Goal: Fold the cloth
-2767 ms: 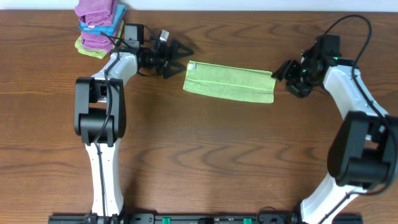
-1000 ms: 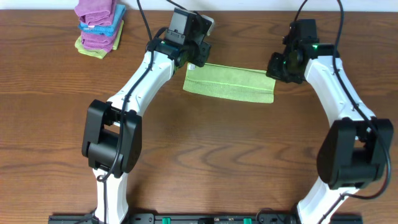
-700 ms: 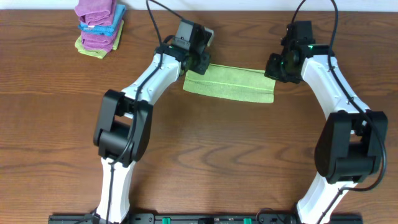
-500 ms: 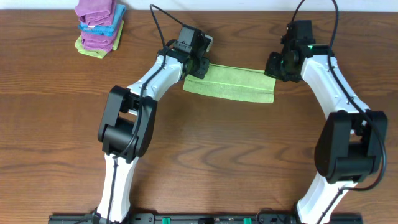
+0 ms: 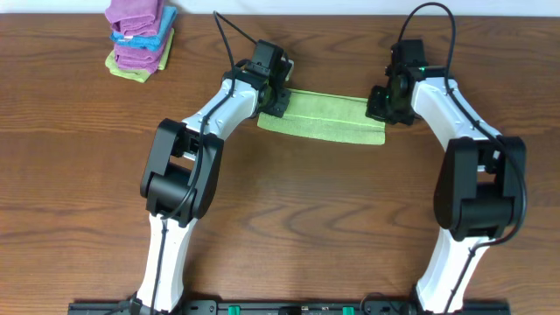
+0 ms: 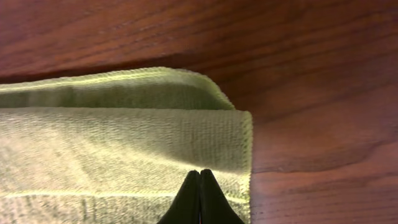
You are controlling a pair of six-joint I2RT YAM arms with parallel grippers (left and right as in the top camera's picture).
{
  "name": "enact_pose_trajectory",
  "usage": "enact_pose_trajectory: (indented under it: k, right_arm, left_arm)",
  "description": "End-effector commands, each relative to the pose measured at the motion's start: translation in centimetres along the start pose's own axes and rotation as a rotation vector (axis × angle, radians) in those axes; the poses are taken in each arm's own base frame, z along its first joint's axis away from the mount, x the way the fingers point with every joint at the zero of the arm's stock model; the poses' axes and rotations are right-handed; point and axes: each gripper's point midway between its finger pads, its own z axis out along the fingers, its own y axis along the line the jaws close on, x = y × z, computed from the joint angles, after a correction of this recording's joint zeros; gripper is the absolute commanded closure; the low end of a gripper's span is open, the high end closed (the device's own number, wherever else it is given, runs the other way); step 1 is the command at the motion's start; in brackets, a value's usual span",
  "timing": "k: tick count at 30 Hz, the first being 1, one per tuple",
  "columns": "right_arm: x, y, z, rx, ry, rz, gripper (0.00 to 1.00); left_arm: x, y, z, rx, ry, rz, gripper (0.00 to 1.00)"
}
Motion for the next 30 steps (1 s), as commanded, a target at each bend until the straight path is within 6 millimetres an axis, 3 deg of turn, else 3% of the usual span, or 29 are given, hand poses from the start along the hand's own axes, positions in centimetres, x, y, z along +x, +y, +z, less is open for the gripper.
enact_pose_trajectory:
  k: [1,12,16,22,26,28,29,30]
  right_arm:
    - [0.4,0.5,0.9,0.019,0.015,-0.023,0.98]
    - [1.9,0.3,3.6,0.044,0.079,-0.033,0.98]
    - [2.5,0.5,3.7,0.048,0.097,-0.041,0.98]
    - [3.7,0.5,3.6,0.066,0.14,-0.05,0.98]
    - [4.3,0.6,3.3,0.055,0.166,-0.048,0.98]
    - [4.5,1.4,2.2,0.002,0.186,-0.053,0.99]
    - [4.4,1.8,1.5,-0.02,0.187,-0.063,0.97]
    - [4.3,2.0,0.7,-0.037,0.185,-0.072,0.86]
  left_arm:
    - [1.5,0.3,0.8,-0.018,0.055,-0.012,0.94]
    - [4.2,0.3,0.5,-0.023,0.165,-0.045,0.94]
    - [5.6,0.2,0.2,-0.027,0.221,-0.08,0.94]
    - [8.2,0.1,-0.5,-0.036,0.33,-0.112,0.94]
    - [8.1,0.1,-0.4,-0.036,0.325,-0.112,0.94]
    - [8.1,0.1,-0.4,-0.036,0.325,-0.112,0.94]
    - [8.1,0.1,-0.4,-0.037,0.325,-0.118,0.94]
    - [8.1,0.1,-0.4,-0.038,0.325,-0.126,0.94]
